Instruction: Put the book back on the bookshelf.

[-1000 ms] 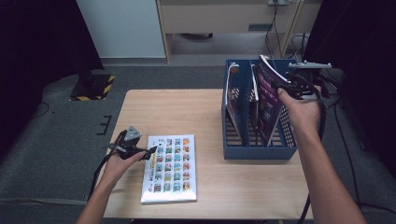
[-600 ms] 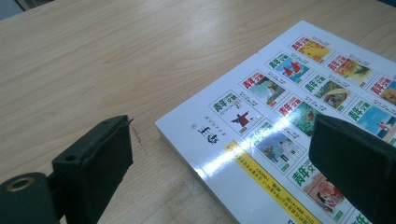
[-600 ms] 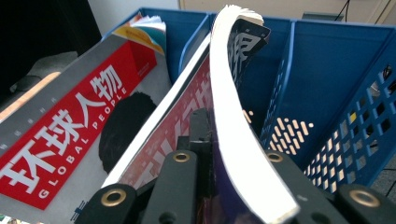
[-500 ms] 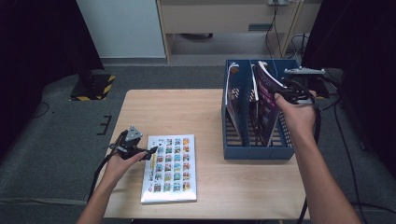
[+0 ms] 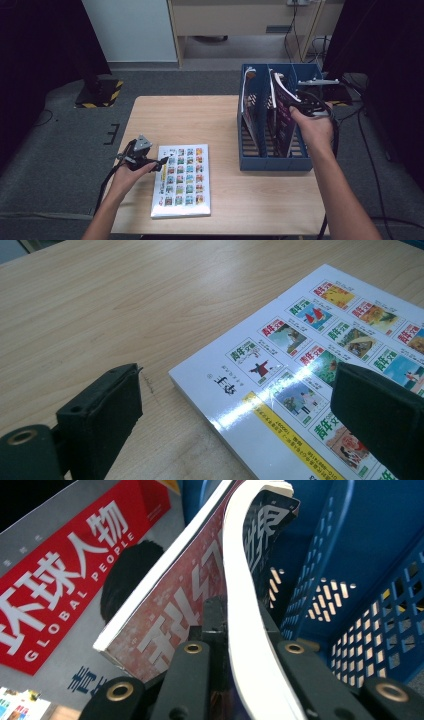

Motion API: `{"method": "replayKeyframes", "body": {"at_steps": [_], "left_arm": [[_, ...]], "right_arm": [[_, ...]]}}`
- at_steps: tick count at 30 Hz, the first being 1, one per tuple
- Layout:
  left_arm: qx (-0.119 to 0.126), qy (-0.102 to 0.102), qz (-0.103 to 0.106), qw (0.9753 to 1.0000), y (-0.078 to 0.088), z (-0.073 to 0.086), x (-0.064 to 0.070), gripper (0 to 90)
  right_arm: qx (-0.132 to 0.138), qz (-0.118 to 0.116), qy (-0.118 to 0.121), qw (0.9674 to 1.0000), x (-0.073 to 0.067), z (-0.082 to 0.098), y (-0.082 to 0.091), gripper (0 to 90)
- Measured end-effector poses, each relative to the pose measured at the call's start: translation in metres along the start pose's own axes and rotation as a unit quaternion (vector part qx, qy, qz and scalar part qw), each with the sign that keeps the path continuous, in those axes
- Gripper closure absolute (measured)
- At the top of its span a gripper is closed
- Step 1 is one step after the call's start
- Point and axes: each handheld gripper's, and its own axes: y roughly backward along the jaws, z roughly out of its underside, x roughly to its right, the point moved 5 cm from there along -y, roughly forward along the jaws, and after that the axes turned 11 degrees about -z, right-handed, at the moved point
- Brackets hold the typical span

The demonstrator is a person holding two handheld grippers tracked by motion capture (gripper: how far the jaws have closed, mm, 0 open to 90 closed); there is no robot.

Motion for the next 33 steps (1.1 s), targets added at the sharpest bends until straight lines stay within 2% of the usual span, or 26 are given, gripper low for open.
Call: {"method": "replayKeyframes", "body": {"at_steps": [14, 33], "left_arm": [[0.004, 0.002, 0.000, 1.0000, 0.0024, -0.0013, -0.0015, 5.9], [0.006, 0.003, 0.000, 1.0000, 0.0035, -0.0021, -0.0030, 5.9]], "right_arm": [[-0.042, -0.007, -0.004, 0.9991, -0.0031, 0.0079, 0.0023, 81.0], [-0.061, -0.017, -0.005, 0.9980, -0.0064, 0.0058, 0.0033, 78.7]]}}
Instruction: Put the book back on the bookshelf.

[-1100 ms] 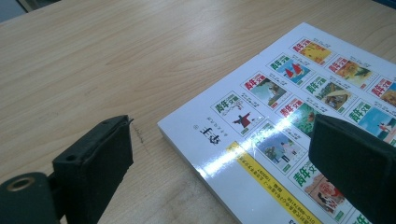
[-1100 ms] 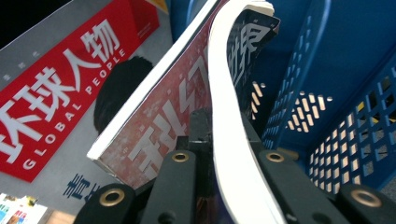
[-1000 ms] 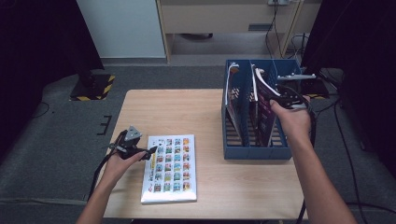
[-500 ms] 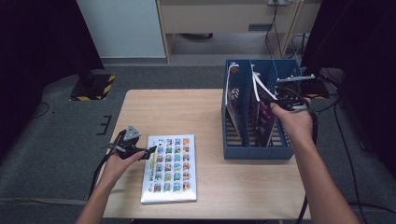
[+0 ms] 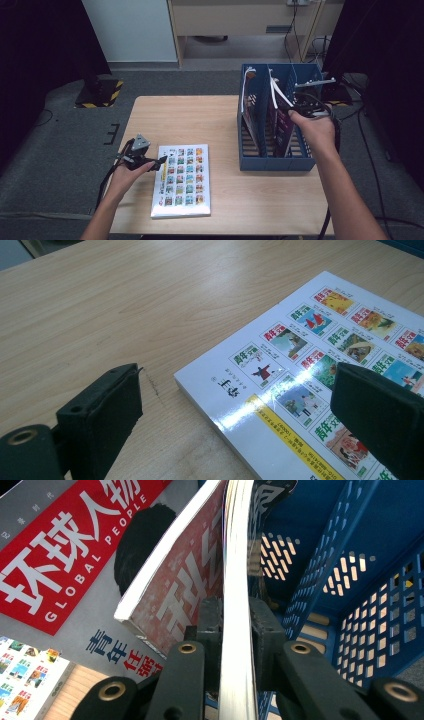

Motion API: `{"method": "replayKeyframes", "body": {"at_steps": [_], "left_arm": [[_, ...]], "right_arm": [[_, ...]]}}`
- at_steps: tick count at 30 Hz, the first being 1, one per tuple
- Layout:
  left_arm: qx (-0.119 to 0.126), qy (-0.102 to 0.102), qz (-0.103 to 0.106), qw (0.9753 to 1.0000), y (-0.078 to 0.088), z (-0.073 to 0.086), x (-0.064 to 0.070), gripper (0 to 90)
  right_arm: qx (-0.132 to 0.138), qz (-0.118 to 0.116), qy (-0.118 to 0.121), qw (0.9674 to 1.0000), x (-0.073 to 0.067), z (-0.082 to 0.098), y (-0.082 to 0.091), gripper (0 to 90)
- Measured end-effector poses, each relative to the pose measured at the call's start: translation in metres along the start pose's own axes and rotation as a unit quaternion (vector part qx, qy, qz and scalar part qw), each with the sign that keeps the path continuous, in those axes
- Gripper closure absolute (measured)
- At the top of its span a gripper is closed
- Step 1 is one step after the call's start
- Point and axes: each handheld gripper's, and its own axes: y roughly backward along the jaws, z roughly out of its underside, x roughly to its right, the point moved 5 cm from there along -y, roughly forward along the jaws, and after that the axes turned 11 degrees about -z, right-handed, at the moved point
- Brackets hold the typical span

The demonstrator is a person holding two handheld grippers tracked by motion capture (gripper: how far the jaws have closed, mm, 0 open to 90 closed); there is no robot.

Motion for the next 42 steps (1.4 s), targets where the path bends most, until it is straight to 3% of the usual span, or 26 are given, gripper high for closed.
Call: {"method": "replayKeyframes", "body": {"at_steps": [20, 28, 42], "left_arm": [[-0.002, -0.002, 0.002, 1.0000, 0.000, 0.000, 0.001, 5.9], [0.002, 0.002, 0.004, 1.0000, 0.001, -0.001, 0.001, 5.9], [0.001, 0.003, 0.002, 1.0000, 0.001, -0.001, -0.001, 5.9]], "right_arm": [[-0.035, 0.002, -0.003, 0.9994, -0.002, -0.016, -0.003, 75.1], [-0.056, 0.012, 0.007, 0.9983, -0.005, -0.018, -0.008, 82.3], [-0.039, 0.016, 0.014, 0.9990, -0.005, -0.016, -0.006, 82.9]]}}
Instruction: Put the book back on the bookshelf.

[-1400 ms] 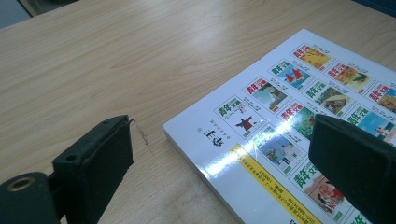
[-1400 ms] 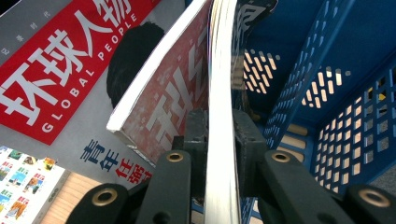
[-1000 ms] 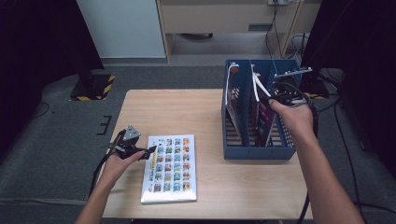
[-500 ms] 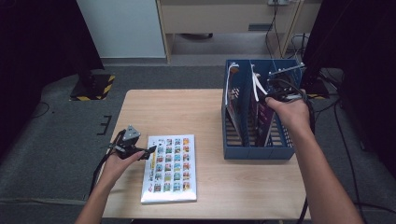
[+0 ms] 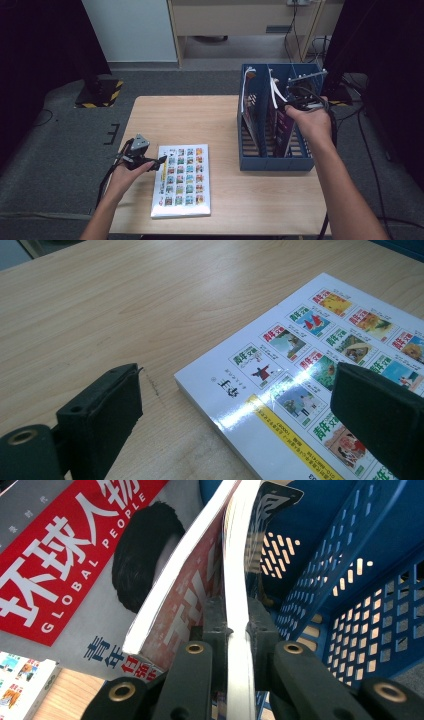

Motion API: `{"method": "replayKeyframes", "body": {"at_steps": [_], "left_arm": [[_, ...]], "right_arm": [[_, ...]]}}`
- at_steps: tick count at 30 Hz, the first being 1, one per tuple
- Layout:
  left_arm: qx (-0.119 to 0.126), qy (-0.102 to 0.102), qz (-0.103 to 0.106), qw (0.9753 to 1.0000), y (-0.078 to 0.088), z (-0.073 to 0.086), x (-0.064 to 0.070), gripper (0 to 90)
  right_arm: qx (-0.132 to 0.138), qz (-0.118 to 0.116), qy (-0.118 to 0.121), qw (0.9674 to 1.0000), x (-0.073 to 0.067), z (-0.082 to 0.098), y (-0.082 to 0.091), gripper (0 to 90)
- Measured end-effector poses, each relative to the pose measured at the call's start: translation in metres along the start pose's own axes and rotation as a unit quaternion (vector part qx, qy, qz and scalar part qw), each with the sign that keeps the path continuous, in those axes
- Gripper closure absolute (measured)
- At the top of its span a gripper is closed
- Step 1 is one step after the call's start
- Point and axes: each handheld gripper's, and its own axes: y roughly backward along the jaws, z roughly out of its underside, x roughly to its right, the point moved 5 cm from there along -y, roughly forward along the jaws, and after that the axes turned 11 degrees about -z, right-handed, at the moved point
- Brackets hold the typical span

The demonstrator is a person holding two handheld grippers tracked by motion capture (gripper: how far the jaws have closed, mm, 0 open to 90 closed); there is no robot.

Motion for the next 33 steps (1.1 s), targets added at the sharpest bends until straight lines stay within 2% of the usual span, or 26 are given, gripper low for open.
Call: {"method": "replayKeyframes", "body": {"at_steps": [17, 24, 25, 33], "left_arm": [[0.002, 0.002, -0.001, 1.0000, 0.001, -0.001, -0.001, 6.0], [0.002, 0.002, -0.001, 1.0000, 0.001, -0.001, -0.001, 6.0], [0.002, 0.002, -0.001, 1.0000, 0.001, -0.001, -0.001, 6.0], [0.001, 0.003, -0.002, 1.0000, 0.001, 0.000, -0.003, 6.0]], "right_arm": [[0.015, 0.008, -0.004, 0.9999, 0.002, 0.000, 0.010, 83.0], [0.038, 0.023, -0.007, 0.9990, 0.006, -0.005, 0.019, 83.1], [0.048, 0.031, -0.009, 0.9983, 0.008, -0.007, 0.021, 83.1], [0.070, 0.049, -0.015, 0.9963, 0.013, -0.017, 0.018, 83.1]]}}
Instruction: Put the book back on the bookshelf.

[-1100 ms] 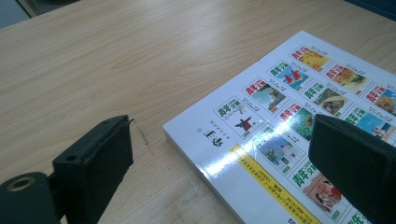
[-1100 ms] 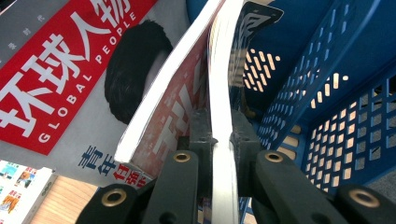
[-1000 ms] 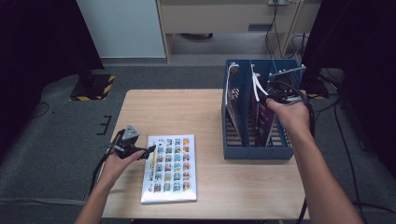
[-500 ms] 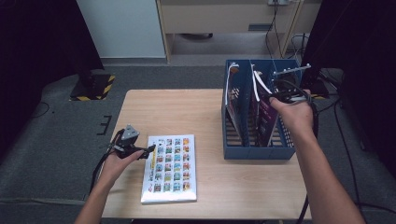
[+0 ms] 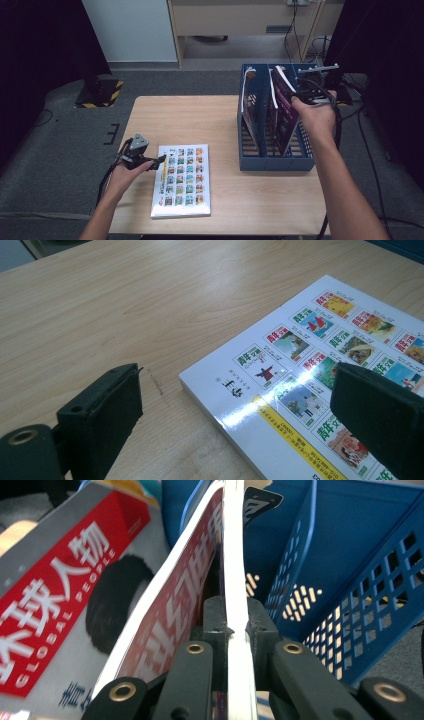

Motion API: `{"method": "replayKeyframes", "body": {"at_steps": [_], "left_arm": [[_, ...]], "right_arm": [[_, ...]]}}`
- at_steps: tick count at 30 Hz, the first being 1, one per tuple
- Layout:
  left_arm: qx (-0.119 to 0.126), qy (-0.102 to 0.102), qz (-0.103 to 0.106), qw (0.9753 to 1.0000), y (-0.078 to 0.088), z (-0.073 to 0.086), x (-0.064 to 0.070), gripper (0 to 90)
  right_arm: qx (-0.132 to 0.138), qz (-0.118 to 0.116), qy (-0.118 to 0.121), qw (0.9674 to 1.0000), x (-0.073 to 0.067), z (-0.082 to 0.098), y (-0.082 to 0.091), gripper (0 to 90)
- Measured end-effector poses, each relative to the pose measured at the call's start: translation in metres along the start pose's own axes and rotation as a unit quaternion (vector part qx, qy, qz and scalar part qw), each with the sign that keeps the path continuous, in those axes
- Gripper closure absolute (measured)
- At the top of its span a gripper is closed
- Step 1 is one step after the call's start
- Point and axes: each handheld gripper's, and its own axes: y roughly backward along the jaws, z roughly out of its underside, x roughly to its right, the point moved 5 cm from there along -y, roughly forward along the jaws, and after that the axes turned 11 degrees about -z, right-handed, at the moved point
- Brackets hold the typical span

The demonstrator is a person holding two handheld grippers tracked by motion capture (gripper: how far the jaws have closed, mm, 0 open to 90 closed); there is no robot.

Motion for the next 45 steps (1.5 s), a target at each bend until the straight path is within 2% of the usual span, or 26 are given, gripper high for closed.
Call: {"method": "replayKeyframes", "body": {"at_steps": [6, 21, 27, 39, 45], "left_arm": [[-0.002, 0.002, 0.000, 1.0000, -0.001, 0.001, -0.001, 6.0], [-0.002, 0.001, 0.001, 1.0000, -0.001, 0.001, -0.001, 6.1], [-0.003, -0.002, 0.001, 1.0000, -0.001, 0.002, -0.001, 6.1], [-0.001, 0.001, 0.000, 1.0000, 0.000, 0.002, -0.001, 6.1], [0.001, 0.000, 0.000, 1.0000, 0.000, 0.001, -0.001, 6.1]], "right_arm": [[0.013, 0.005, -0.005, 0.9999, 0.003, -0.004, -0.008, 83.1], [0.010, 0.008, -0.006, 0.9999, 0.000, -0.001, -0.025, 83.0], [-0.002, 0.005, -0.013, 0.9999, 0.002, 0.008, -0.034, 83.0], [0.003, -0.002, -0.018, 0.9998, 0.001, 0.009, -0.035, 82.5], [0.001, -0.008, -0.018, 0.9998, -0.002, 0.011, -0.035, 78.4]]}}
